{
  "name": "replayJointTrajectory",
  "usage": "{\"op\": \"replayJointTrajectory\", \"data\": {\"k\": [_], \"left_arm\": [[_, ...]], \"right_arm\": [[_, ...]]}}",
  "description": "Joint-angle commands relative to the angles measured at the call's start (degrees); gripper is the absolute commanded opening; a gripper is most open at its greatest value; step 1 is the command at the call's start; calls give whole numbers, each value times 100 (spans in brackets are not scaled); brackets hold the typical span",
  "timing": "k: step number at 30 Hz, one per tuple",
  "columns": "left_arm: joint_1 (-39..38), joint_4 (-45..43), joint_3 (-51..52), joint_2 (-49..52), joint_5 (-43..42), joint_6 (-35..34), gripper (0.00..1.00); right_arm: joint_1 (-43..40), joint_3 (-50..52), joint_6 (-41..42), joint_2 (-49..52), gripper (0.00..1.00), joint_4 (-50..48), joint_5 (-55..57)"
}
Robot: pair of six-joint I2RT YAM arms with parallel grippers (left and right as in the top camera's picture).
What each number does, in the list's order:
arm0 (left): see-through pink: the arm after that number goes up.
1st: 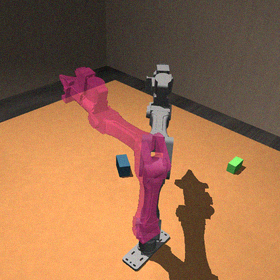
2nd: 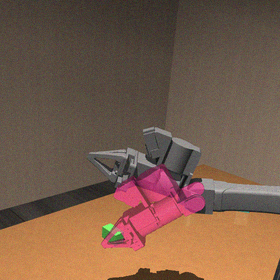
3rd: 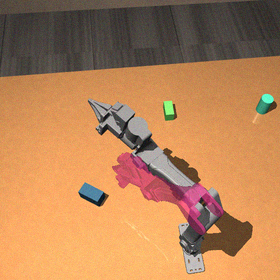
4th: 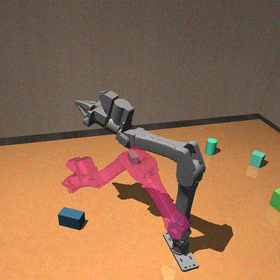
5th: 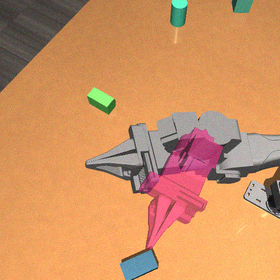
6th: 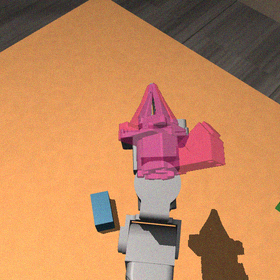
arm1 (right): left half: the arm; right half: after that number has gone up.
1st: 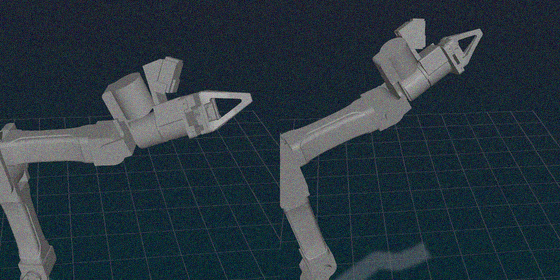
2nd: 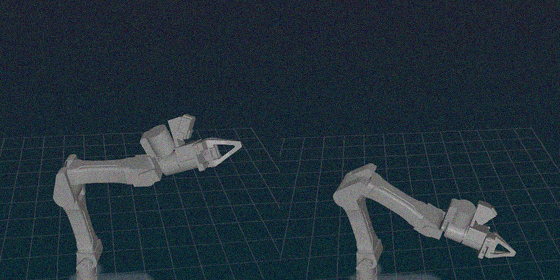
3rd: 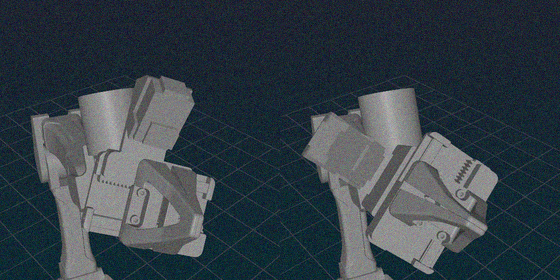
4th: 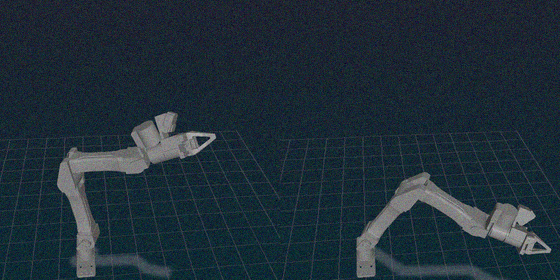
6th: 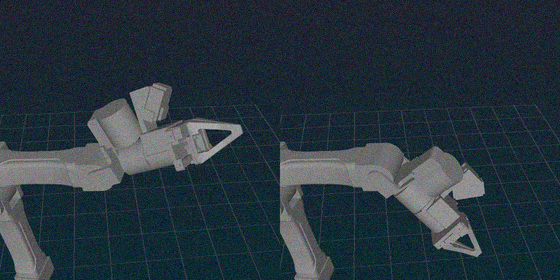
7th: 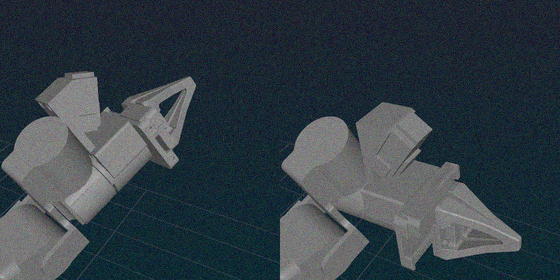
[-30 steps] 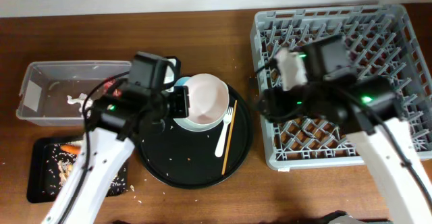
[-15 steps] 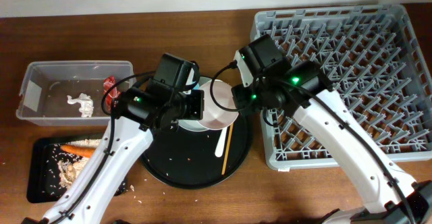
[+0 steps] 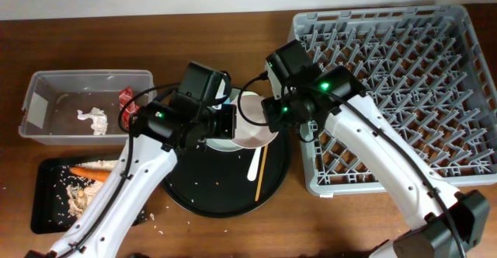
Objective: Sort waste into correct bins and load items into the dishwasher rack
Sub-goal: 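Hand the pink bowl from the left gripper to the right gripper, then carry the pink bowl with the right gripper into the dish rack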
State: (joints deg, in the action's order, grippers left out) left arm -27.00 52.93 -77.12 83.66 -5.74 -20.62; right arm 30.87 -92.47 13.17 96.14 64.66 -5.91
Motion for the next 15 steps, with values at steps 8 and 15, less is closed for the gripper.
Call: {"op": "replayJointTrajectory", "data": {"k": [8, 15], "left_arm": [[96, 76, -210, -103, -90, 52, 59], [977, 66, -544, -1169, 240, 55, 74]], "right_arm": [[35, 31, -63, 44, 4, 197, -2], [-22, -13, -70, 44, 4, 2, 175]]}}
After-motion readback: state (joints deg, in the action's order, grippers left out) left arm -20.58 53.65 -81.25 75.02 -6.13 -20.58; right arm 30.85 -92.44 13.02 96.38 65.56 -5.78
